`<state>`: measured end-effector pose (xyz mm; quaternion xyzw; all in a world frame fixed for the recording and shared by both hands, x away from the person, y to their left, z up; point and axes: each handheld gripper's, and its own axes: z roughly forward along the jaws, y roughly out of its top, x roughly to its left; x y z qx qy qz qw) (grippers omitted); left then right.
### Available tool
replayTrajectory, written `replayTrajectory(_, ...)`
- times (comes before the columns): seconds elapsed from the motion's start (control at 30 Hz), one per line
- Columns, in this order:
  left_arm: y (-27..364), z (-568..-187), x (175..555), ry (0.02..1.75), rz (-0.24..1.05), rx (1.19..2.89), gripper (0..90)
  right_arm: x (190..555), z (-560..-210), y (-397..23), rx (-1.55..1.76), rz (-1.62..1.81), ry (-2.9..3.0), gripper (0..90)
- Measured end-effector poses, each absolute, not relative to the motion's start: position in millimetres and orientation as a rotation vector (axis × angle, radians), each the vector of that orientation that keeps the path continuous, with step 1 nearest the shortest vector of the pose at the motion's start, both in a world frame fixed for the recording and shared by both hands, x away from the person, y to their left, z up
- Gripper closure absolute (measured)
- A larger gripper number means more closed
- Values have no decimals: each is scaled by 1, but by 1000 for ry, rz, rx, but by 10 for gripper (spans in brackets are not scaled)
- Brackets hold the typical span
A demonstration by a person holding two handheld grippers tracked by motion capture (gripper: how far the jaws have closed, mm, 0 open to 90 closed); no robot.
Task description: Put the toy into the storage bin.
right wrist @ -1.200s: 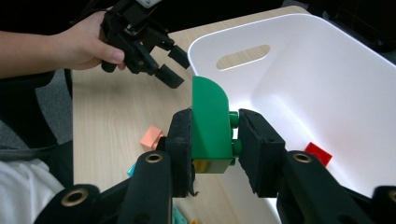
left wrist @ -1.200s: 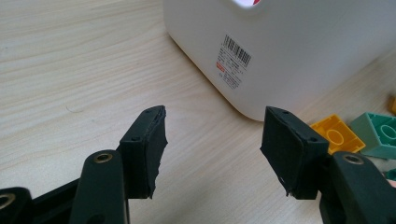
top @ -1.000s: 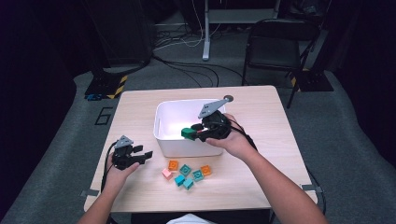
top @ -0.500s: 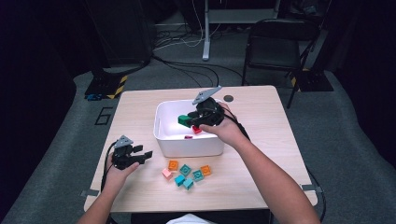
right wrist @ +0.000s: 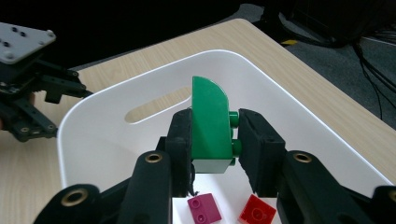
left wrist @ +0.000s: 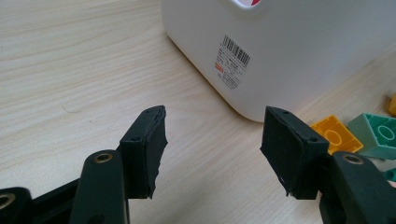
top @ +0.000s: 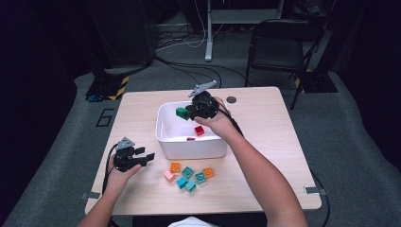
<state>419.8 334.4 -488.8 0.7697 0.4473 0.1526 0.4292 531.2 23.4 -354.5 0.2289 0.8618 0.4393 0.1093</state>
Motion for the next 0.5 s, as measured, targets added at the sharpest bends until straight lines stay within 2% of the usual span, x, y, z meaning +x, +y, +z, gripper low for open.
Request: replayTrajectory(0.5, 332, -490, 420, 1120, 377, 1917, 397, 561, -386, 42, 720, 1184, 2535, 655)
